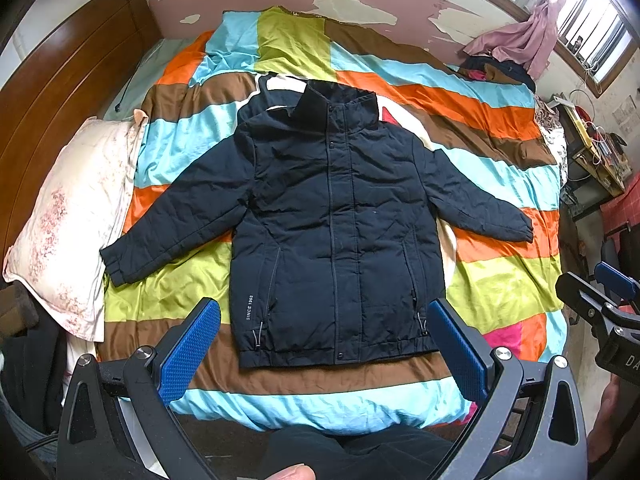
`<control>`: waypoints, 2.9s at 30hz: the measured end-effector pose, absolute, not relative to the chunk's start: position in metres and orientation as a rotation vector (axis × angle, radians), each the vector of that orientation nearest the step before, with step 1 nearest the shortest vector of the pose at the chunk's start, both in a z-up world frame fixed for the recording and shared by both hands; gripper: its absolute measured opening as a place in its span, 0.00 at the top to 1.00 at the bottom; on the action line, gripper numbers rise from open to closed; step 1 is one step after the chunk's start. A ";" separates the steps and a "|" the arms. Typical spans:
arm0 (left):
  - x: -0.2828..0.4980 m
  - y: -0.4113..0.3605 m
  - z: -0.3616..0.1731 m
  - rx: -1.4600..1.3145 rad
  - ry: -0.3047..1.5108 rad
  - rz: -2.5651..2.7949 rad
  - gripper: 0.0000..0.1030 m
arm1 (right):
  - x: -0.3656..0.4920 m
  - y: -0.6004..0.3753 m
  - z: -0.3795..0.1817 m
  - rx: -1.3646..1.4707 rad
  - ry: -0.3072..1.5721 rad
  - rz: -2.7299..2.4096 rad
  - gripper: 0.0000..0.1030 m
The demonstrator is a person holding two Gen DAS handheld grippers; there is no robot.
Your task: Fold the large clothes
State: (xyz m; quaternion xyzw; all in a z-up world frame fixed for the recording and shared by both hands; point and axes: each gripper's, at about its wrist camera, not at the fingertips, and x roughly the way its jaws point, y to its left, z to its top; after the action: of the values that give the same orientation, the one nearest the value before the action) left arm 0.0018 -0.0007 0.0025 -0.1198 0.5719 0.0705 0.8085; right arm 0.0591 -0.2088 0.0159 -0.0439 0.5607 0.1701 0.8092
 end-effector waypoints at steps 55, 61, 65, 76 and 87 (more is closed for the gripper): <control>0.218 -0.085 -0.277 -0.104 1.261 -0.072 0.02 | 0.136 -0.354 -0.270 0.112 1.410 0.314 0.00; 0.317 -0.120 -0.338 -0.078 1.165 -0.055 0.02 | 0.214 -0.412 -0.318 0.118 1.286 0.287 0.00; 0.363 -0.126 -0.377 -0.078 1.164 -0.006 0.02 | 0.250 -0.442 -0.331 0.178 1.200 0.291 0.00; 0.402 -0.127 -0.445 0.028 1.231 0.034 0.02 | 0.294 -0.514 -0.416 0.397 1.195 0.197 0.00; 0.417 -0.113 -0.472 0.057 1.254 0.040 0.01 | 0.350 -0.585 -0.448 0.544 1.120 0.040 0.00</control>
State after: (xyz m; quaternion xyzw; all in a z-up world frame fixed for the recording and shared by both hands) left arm 0.4171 -0.1135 -0.4716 0.0269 0.5867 0.0189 0.8091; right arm 0.3497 -0.5851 -0.4485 0.2549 0.5246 0.0187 0.8121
